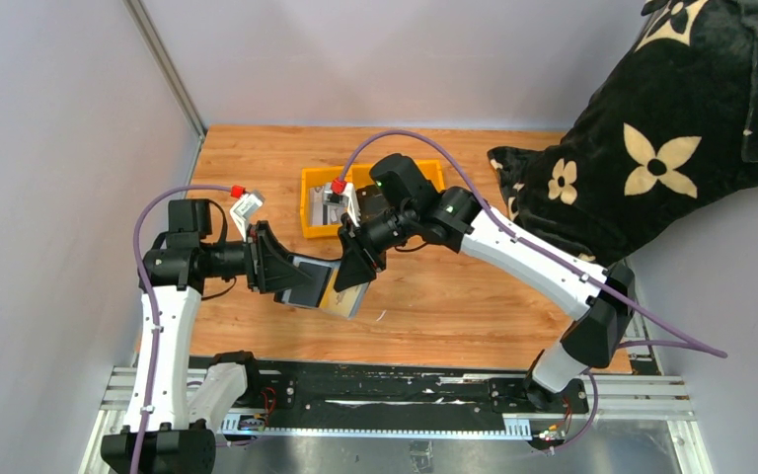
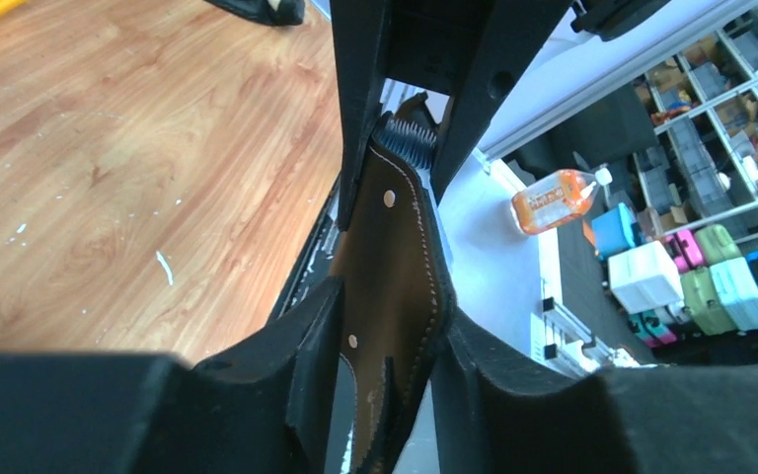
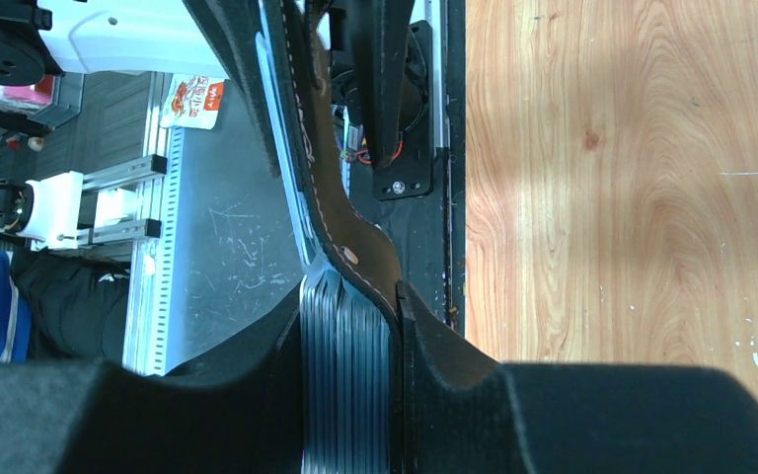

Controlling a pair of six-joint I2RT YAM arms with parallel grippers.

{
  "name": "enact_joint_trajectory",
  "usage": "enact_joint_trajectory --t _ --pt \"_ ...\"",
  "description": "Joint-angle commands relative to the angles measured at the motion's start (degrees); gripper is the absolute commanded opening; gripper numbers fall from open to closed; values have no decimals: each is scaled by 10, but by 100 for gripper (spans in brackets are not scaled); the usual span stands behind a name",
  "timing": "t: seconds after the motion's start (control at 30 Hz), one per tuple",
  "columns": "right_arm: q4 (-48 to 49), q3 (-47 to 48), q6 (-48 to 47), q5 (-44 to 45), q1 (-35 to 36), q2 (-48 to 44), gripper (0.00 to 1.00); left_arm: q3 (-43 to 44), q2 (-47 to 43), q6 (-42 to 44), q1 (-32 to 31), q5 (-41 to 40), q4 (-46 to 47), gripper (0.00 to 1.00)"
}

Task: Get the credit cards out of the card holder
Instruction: Remove the credit card from the card holder.

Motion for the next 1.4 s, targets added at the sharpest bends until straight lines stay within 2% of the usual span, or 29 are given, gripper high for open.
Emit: enact_joint_trajectory --t 0.0,0.1,0.2,0.27,0.3,0.37,0.4,0.5,0.57,0.63,0.67,0.77,0.83,0.97,1.17,1.37 --pt "14 12 -12 -29 8 -21 0 -5 -6 12 0 4 3 33" --pt "34 -20 -16 -52 6 -41 0 -2 -3 9 0 17 3 21" --pt "66 -53 -13 -70 1 -60 0 2 -2 6 0 42 3 18" --pt "95 -72 -2 -74 -4 -69 4 4 -2 2 0 58 2 16" --pt "105 -80 5 -76 -7 -72 8 4 -1 -1 0 65 2 15" --pt "135 -87 18 -72 -13 -75 32 6 -2 -5 0 68 2 11" --pt "143 -87 22 -62 -15 -76 39 7 -2 -6 0 66 2 9" --pt "162 -80 40 -24 -26 -83 54 11 -4 -8 0 52 2 7" --pt "173 -75 53 13 -38 -94 58 18 -3 -10 1 37 2 5" --pt "188 -80 67 66 -45 -117 60 28 0 -14 0 15 2 3" --pt "205 -91 78 122 -48 -135 61 35 1 -16 0 -6 1 1" --pt "298 -145 143 191 -47 -187 65 57 6 -16 1 -64 2 0" --pt "363 -181 216 181 -40 -200 65 66 14 -25 1 -96 2 0" --pt "432 -224 288 156 -4 -178 63 78 39 -60 1 -146 4 0" --pt "487 -241 349 140 19 -125 55 87 55 -80 1 -134 3 0" --pt "534 -264 390 136 19 -99 52 106 44 -79 1 -131 4 1"
